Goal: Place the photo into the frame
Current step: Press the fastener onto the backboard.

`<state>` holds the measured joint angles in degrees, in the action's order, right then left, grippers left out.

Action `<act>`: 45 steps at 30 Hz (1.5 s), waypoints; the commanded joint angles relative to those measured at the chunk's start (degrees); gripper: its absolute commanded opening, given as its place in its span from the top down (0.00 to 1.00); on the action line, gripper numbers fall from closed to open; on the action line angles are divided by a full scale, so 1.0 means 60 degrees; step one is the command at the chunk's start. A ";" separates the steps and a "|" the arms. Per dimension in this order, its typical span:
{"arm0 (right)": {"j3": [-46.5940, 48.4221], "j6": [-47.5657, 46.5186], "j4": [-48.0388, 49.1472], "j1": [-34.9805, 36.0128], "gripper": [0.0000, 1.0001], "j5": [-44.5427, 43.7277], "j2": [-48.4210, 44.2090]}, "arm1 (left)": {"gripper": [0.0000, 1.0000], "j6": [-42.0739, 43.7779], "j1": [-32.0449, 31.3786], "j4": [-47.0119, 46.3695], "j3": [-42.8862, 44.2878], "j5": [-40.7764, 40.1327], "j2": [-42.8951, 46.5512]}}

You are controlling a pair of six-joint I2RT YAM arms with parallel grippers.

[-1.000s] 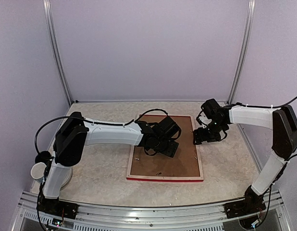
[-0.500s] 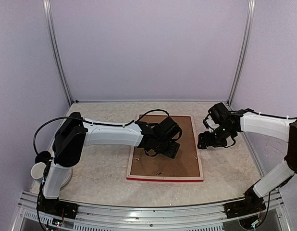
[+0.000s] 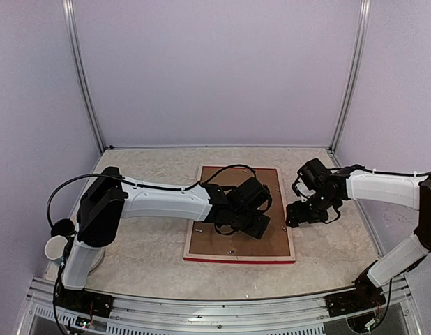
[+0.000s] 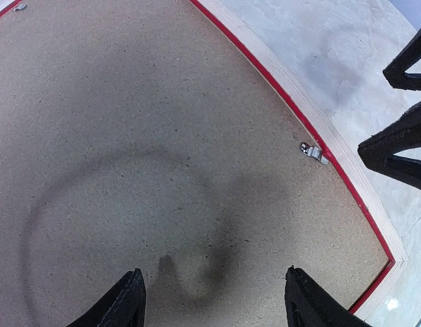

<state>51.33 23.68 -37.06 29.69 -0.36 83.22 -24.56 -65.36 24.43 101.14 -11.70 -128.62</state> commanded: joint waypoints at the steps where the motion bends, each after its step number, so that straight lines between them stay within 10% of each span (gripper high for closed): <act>1: -0.0017 0.0104 0.0088 0.0310 0.19 -0.0192 0.0073 | 0.31 -0.0210 -0.0068 -0.0327 -0.0245 0.0217 0.0030; 45: 0.0011 0.0001 0.0428 0.0526 0.29 -0.1173 0.1949 | 0.34 -0.0375 -0.0135 -0.0566 -0.0733 0.0486 -0.0345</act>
<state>53.25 23.68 -34.30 32.23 -6.68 92.71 -26.57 -65.69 21.17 97.71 -9.21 -130.23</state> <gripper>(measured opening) 0.708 0.662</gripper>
